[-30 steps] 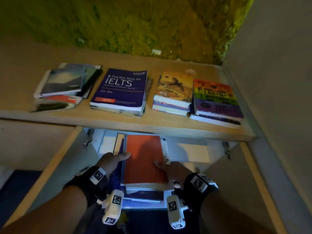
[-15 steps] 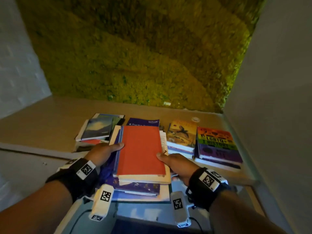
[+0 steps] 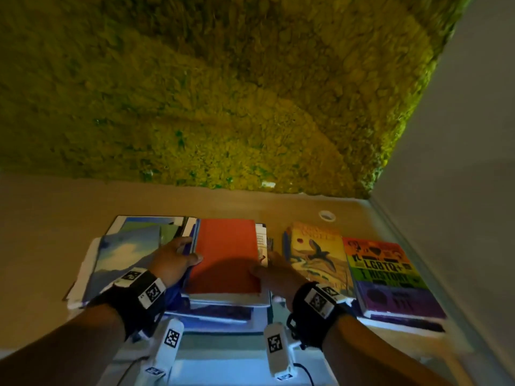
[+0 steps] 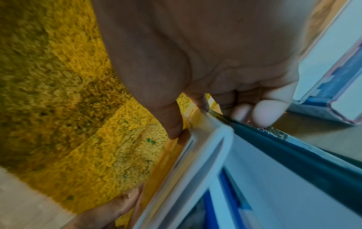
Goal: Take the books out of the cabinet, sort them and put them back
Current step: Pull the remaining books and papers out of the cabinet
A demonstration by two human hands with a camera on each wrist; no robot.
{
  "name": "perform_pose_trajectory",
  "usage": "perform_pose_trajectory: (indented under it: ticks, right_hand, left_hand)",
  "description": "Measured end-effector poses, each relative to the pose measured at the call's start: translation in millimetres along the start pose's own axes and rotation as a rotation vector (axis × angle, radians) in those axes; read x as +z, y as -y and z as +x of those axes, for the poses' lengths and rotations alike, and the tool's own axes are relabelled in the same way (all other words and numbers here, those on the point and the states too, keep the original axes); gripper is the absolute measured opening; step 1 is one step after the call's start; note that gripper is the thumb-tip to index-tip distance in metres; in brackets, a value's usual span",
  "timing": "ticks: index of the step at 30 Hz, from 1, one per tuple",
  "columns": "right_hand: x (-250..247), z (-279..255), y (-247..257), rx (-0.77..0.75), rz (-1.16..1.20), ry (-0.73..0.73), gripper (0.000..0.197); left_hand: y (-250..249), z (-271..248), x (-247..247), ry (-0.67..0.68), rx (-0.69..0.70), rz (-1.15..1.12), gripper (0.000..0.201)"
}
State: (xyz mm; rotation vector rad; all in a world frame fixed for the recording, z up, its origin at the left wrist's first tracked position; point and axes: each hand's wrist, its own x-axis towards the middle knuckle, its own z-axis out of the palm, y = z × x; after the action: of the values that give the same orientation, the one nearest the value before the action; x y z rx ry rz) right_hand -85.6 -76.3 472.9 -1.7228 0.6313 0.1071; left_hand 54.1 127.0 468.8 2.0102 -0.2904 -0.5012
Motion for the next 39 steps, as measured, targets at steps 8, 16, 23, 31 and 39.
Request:
perform_pose_trajectory:
  ticks: [8, 16, 23, 31, 39]
  right_hand:
    - [-1, 37, 0, 0.222, -0.316, 0.029, 0.067]
    - [1, 74, 3, 0.03, -0.405, 0.04, 0.044]
    - [-26, 114, 10, 0.012, -0.271, 0.08, 0.046]
    - [-30, 136, -15, 0.16, 0.097, 0.195, 0.063]
    - [-72, 128, 12, 0.096, 0.296, 0.117, 0.012]
  left_hand:
    - [38, 33, 6, 0.163, -0.079, 0.427, 0.075]
    - [31, 46, 16, 0.035, -0.019, 0.296, 0.039]
    - [11, 65, 30, -0.066, -0.095, -0.019, 0.06]
    - [34, 47, 32, -0.05, -0.229, -0.479, 0.033]
    - [53, 51, 9, -0.148, -0.258, -0.523, 0.021]
